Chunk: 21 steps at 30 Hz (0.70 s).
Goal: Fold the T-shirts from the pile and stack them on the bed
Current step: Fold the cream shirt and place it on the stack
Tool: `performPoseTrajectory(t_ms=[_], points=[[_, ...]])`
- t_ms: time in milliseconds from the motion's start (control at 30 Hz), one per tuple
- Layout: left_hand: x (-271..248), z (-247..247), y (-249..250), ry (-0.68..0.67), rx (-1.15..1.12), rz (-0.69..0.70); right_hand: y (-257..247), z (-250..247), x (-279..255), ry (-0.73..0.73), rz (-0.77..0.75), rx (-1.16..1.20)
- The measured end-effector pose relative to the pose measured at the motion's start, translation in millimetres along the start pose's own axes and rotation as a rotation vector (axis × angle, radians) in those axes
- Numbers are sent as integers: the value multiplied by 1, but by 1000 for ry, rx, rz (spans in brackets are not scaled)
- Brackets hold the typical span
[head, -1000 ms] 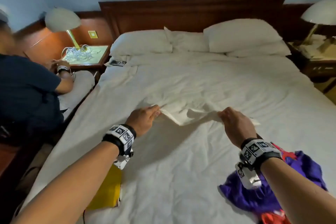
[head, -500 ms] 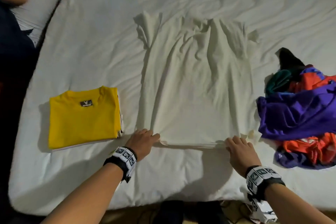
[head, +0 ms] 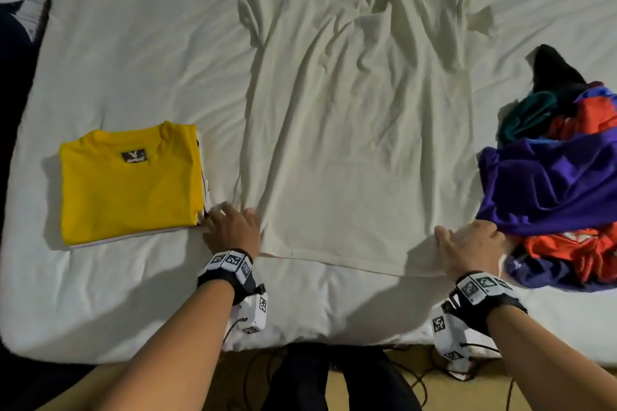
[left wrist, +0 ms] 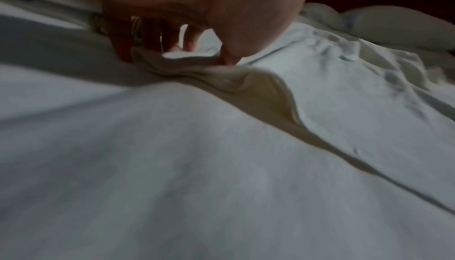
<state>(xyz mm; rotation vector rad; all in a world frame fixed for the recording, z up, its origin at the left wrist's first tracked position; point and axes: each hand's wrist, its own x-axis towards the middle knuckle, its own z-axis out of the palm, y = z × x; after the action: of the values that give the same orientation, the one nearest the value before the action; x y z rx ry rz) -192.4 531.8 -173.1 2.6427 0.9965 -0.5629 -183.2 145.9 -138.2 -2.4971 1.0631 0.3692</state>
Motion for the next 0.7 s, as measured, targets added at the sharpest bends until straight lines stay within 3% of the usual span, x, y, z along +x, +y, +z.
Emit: performPoseTrajectory(t_ms=[100,233,333,500,700], points=[[6,2,1,-47,-111,-79,11,-1,8,-37,4,190],[6,-9,-8,-41,-228,-161,26,-12,12,56,231,372],[7,-18,-14,-51,-168,-153,31,-17,21,27,359,400],[22,-9,-9,3,-147,-94,31,-8,37,-43,267,274],[6,-14,-10,71,-234,-55,37,-11,24,10,235,166]])
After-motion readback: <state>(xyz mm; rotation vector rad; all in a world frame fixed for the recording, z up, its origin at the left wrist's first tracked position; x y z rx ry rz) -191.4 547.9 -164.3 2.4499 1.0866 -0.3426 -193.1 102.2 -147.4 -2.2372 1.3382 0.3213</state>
